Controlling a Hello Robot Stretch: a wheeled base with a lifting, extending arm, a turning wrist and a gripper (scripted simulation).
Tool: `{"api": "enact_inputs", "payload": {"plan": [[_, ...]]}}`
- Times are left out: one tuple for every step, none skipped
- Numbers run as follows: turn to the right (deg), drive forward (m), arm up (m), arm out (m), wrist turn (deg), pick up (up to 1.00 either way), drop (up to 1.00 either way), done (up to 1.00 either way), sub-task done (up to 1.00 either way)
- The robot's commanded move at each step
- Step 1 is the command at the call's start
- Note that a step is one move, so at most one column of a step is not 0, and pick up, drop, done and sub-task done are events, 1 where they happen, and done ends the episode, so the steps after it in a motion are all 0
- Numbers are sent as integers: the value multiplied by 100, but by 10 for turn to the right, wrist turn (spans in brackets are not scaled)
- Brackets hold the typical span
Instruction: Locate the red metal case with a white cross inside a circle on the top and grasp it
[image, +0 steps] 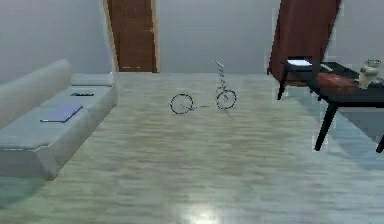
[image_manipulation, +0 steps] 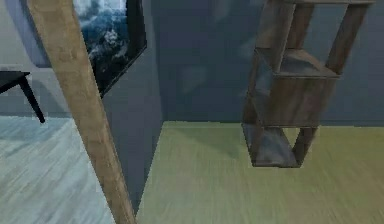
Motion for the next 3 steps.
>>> {"api": "enact_inputs", "payload": {"plan": [[0, 65, 0, 0, 0, 0, 0, 0, 0], [420, 0, 0, 0, 0, 0, 0, 0, 0], [0, 85, 0, 0, 0, 0, 0, 0, 0]]}}
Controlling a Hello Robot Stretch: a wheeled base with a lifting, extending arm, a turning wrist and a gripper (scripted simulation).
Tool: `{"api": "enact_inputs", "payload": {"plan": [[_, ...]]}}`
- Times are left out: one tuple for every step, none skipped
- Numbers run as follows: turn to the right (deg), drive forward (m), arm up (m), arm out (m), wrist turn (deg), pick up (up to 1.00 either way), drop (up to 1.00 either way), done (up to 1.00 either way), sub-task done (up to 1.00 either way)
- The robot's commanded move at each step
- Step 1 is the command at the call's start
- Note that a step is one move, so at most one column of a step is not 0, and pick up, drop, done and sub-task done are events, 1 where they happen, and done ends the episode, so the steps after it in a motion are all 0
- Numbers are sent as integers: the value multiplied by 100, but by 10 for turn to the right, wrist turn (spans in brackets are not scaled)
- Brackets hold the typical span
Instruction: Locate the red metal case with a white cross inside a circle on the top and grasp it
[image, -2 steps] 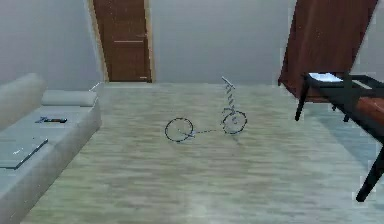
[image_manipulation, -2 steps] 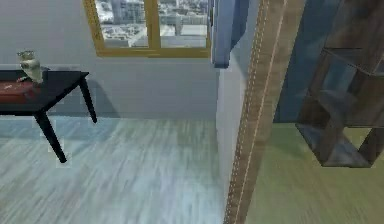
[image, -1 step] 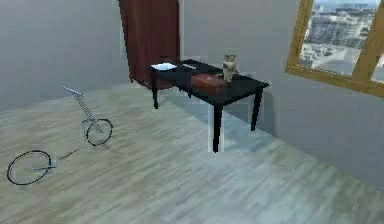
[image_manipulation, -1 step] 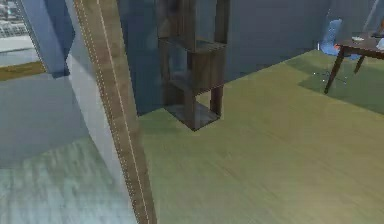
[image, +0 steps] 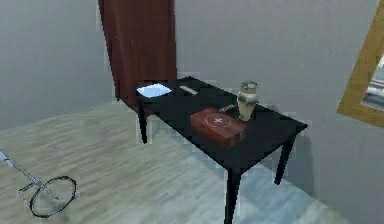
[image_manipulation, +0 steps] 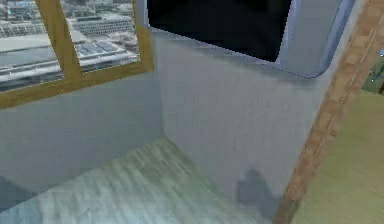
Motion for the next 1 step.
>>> {"api": "enact_inputs", "payload": {"plan": [[450, 0, 0, 0, 0, 0, 0, 0, 0]]}}
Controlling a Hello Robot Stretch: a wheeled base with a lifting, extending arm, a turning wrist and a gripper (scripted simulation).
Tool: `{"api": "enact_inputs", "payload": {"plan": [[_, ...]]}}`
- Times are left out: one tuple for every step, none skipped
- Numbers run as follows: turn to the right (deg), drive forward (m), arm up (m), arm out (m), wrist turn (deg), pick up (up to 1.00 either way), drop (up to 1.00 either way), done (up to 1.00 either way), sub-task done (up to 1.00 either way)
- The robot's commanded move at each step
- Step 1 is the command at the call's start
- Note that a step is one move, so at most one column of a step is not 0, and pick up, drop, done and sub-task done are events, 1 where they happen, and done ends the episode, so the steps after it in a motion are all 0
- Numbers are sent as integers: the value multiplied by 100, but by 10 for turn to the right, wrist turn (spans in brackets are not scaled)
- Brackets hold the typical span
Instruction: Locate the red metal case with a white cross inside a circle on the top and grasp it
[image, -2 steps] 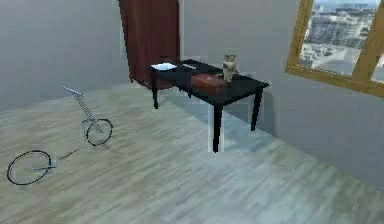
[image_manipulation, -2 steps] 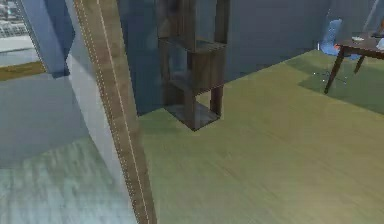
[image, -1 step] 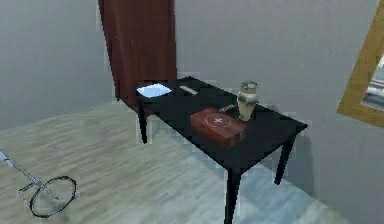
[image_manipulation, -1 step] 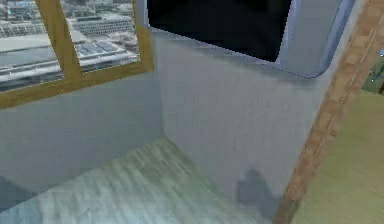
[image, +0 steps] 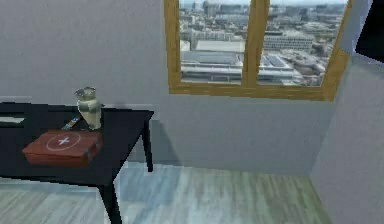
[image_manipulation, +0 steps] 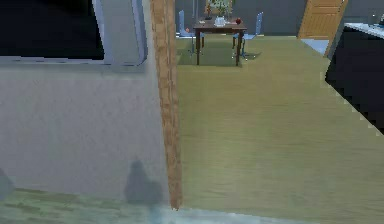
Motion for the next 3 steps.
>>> {"api": "enact_inputs", "payload": {"plan": [[60, 0, 0, 0, 0, 0, 0, 0, 0], [0, 30, 0, 0, 0, 0, 0, 0, 0], [-450, 0, 0, 0, 0, 0, 0, 0, 0]]}}
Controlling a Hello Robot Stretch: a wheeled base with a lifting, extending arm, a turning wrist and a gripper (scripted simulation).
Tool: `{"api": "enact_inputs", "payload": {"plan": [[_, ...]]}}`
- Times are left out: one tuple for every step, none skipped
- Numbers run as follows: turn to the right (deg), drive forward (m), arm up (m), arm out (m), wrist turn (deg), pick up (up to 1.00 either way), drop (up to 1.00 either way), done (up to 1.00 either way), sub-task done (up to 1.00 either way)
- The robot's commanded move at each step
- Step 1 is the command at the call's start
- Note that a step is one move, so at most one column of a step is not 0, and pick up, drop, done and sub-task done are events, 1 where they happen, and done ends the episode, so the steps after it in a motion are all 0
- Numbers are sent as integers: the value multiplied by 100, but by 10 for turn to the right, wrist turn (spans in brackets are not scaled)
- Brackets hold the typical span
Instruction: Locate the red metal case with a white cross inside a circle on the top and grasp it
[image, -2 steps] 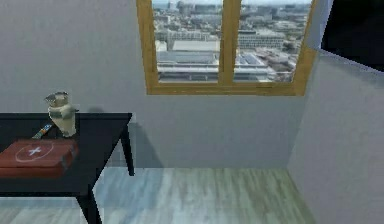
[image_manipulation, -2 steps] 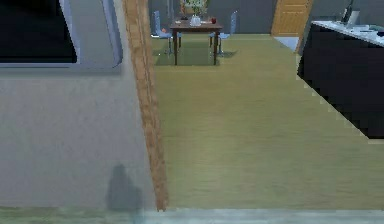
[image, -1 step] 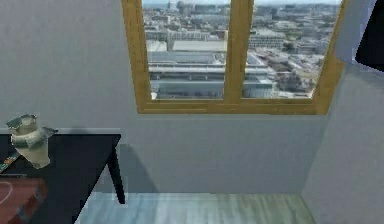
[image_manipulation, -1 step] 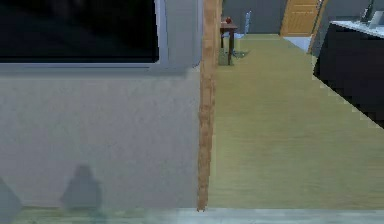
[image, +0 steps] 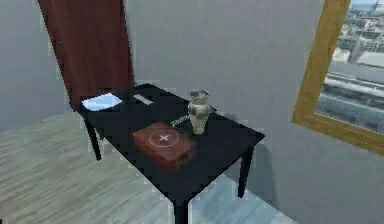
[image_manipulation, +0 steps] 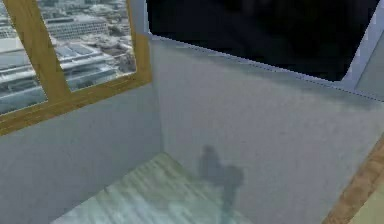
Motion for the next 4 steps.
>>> {"api": "enact_inputs", "payload": {"plan": [[-450, 0, 0, 0, 0, 0, 0, 0, 0], [-450, 0, 0, 0, 0, 0, 0, 0, 0], [450, 0, 0, 0, 0, 0, 0, 0, 0], [0, 45, 0, 0, 0, 0, 0, 0, 0]]}}
